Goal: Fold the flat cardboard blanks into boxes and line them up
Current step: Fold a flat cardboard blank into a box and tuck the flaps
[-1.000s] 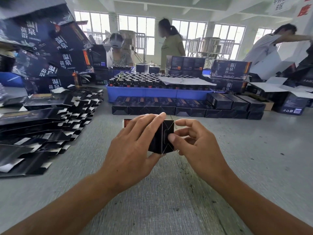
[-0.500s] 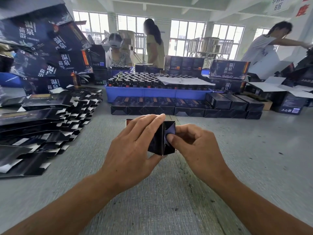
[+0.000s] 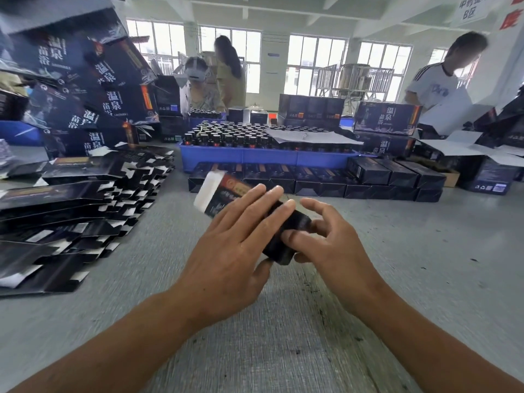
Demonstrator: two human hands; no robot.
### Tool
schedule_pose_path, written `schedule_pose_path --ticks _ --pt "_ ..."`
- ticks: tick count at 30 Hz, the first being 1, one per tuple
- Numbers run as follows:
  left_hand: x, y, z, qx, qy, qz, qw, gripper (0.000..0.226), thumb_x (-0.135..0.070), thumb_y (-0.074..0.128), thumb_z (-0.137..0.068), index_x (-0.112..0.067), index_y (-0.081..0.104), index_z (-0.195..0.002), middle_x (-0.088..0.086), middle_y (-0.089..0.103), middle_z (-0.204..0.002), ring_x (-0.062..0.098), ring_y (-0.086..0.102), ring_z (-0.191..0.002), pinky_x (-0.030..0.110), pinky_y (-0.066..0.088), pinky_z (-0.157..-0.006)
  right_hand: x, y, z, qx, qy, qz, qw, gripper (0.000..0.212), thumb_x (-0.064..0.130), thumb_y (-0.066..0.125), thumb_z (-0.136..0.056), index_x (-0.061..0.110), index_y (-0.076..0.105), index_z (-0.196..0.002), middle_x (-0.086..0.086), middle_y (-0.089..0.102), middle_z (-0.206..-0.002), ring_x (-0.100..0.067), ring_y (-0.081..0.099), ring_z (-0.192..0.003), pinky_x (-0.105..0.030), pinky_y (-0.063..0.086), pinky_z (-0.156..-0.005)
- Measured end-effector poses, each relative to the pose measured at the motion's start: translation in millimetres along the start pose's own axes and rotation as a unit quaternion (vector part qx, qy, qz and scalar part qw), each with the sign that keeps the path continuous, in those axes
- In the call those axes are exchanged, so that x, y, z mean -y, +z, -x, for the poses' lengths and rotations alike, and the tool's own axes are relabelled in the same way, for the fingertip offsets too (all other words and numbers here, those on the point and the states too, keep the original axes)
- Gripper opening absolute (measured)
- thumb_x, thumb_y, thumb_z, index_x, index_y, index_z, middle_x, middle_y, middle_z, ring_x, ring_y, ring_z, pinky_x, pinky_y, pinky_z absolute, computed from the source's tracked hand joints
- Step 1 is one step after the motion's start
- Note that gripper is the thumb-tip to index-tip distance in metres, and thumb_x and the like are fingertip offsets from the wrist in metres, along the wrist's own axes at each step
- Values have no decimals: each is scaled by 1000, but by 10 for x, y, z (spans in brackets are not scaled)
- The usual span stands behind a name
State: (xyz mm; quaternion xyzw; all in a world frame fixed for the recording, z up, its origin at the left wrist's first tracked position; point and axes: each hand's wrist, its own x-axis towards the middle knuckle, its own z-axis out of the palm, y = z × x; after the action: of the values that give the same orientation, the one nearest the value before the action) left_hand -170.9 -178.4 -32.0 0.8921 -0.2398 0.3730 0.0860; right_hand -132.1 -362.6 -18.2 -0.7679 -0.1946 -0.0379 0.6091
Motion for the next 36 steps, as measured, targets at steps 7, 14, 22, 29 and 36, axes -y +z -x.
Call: schedule_pose_path --ticks 7,14,22,29,36 --pt "38 -100 -48 -80 -311 283 904 70 -57 55 -90 -37 29 -151 -13 48 -141 -7 50 -122 24 45 -97 -72 -106 -90 22 65 -83 994 60 22 76 -56 20 62 -114 -6 73 -100 -19 72 -88 -33 61 -77" --pt "147 -109 -82 -104 -341 488 797 67 -43 69 -85 -38 41 -146 -14 71 -117 8 70 -104 26 60 -81 -65 1 -4 99 24 25 994 44 31 87 -76 33 61 -111 22 73 -102 1 71 -93 -19 58 -76" --pt "64 -127 -40 -47 -268 460 845 61 -45 67 -81 -69 41 -131 -19 64 -110 9 69 -102 24 59 -75 70 -121 -8 -18 -101 -35 994 46 28 68 -93 51 53 -130 29 68 -113 12 63 -104 -3 49 -72" --pt "40 -152 -28 -40 -236 455 858 42 -47 66 -89 -57 54 -128 -22 61 -116 8 66 -109 15 55 -74 116 -108 42 17 -139 -4 990 43 44 59 -93 58 51 -133 27 65 -120 6 62 -112 -7 51 -80" --pt "-18 -191 -76 -90 -227 463 852 23 -40 62 -92 -39 64 -115 -11 64 -127 10 64 -114 15 55 -75 126 -78 71 15 -159 5 987 36 54 47 -98 48 60 -131 28 60 -131 9 55 -121 -5 44 -94"
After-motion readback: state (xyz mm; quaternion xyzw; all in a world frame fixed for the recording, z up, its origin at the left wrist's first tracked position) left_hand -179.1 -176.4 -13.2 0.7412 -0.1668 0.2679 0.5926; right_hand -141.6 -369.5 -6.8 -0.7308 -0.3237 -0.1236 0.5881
